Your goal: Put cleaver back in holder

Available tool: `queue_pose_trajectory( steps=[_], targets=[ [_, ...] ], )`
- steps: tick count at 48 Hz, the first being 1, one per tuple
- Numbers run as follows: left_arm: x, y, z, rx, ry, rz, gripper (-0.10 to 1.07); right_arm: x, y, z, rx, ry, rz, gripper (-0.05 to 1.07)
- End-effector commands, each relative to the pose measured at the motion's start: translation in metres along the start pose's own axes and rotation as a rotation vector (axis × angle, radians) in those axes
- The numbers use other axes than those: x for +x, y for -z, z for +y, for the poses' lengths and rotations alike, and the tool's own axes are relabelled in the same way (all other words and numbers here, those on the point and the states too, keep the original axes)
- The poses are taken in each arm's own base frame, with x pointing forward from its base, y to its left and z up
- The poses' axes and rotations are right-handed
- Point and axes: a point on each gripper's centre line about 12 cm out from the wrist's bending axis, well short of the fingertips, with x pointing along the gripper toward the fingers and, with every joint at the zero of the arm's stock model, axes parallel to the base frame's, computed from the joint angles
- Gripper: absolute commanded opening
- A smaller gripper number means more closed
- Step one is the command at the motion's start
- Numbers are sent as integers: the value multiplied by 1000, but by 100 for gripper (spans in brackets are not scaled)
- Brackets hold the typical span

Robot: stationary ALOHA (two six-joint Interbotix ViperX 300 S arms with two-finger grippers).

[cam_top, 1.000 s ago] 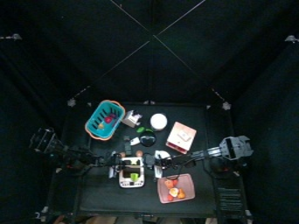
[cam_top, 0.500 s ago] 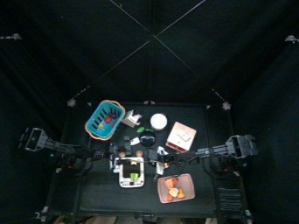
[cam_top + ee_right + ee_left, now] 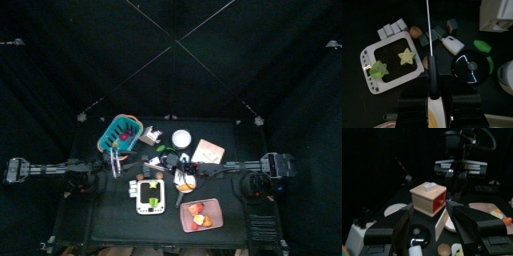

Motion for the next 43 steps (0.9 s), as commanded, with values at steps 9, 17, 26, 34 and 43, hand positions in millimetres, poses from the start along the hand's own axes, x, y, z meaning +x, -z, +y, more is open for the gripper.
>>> queue_pose_trajectory(
  steps=[9, 17, 26, 34, 43],
  targets=[
    [-1, 5, 0, 1, 13, 108, 89, -39, -52, -30, 86, 92, 0, 38],
    [-4, 14, -2, 3, 28, 159, 89, -40, -70, -46, 114, 151, 52, 38],
    [-6, 22, -4, 7, 41, 197, 89, -34, -82, -60, 84, 187, 135, 38],
    [-7, 24, -5, 7, 45, 218, 89, -25, -96, -75, 86, 172, 194, 38],
    [-8, 28, -4, 8, 43, 229, 89, -6, -105, -93, 67, 169, 261, 38]
  ],
)
